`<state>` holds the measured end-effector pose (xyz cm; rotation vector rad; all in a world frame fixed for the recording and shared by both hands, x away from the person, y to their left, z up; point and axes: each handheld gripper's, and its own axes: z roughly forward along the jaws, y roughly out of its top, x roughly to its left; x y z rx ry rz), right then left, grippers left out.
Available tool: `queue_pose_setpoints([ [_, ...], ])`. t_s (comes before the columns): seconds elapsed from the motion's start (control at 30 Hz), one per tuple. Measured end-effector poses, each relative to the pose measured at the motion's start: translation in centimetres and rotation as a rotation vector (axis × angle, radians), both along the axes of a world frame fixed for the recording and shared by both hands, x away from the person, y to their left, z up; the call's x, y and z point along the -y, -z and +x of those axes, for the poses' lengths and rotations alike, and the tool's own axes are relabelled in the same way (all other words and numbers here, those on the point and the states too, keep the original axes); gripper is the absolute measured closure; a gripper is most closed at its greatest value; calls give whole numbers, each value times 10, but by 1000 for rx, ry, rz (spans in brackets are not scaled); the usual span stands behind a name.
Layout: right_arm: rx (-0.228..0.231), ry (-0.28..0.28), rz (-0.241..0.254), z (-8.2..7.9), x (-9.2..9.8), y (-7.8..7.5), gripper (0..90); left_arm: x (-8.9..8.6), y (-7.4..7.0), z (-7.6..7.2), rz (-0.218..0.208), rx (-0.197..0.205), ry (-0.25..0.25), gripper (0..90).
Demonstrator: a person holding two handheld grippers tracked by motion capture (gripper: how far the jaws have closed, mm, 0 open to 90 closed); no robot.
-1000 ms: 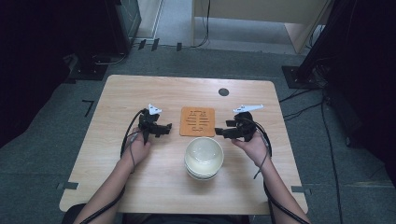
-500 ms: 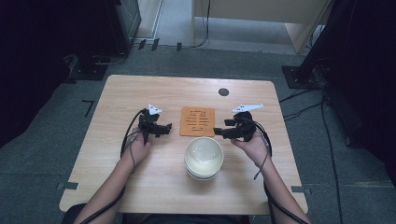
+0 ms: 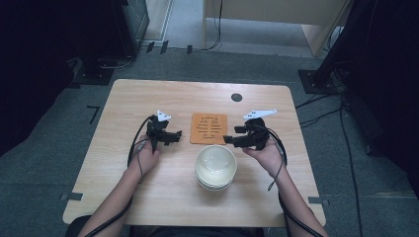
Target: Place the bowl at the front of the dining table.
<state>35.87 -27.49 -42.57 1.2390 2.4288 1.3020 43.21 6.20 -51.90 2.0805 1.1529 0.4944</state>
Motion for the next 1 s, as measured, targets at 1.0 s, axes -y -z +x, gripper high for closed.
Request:
queue_pose_setpoints([
  [1.0,25,-46,23,-12,-9,-20,317,0,0,0,0,0,0,123],
])
